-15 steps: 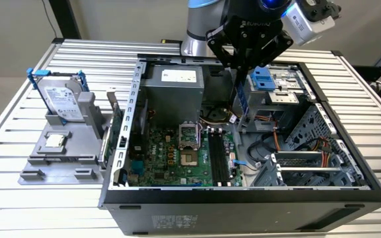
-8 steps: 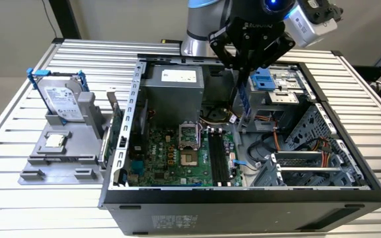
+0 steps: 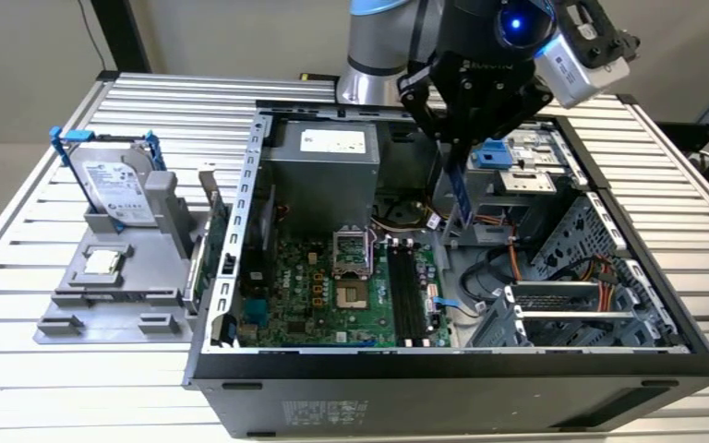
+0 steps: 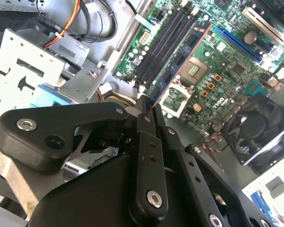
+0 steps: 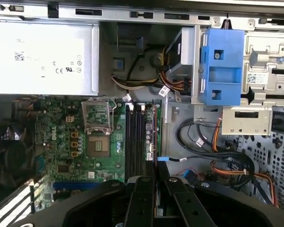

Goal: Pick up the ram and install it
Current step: 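Insert the ram into the slot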

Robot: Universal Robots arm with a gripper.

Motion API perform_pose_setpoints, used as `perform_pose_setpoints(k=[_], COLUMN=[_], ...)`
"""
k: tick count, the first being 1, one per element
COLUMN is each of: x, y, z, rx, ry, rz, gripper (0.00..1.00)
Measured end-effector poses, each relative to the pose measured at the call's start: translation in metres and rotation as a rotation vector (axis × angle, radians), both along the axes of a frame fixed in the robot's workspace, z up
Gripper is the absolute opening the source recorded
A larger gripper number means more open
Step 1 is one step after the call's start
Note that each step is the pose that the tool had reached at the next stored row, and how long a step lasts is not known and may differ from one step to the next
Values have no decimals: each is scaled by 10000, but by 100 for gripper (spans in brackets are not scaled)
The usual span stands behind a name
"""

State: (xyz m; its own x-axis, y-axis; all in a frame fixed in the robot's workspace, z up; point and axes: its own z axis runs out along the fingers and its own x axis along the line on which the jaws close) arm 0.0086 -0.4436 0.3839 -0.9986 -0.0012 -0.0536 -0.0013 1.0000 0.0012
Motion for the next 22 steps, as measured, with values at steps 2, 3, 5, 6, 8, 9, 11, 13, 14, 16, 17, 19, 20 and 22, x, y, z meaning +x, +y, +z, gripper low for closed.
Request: perform_pose_setpoints(k=[2, 3, 5, 6, 8, 9, 11, 13, 14, 16, 17, 19, 20, 22], x=[19, 27, 38, 43, 54, 59, 67, 73, 76, 78, 78, 77, 78, 78], y=[0, 0, 0, 0, 0, 0, 0, 0, 0, 0, 0, 0, 0, 0], z=[-37, -54, -84, -98, -126, -141, -169, -198, -212, -225, -225, -225, -226, -226], rx=[-1, -2, -1, -1, -2, -2, -3, -4, -5, -10, -18, -19, -17, -16], ry=[7, 10, 32, 49, 76, 87, 112, 127, 134, 160, 177, 183, 183, 183], rz=[0, -1, 0, 0, 0, 0, 0, -2, -3, -4, -3, -4, -3, -3], gripper=[0, 0, 0, 0, 0, 0, 0, 0, 0, 0, 0, 0, 0, 0])
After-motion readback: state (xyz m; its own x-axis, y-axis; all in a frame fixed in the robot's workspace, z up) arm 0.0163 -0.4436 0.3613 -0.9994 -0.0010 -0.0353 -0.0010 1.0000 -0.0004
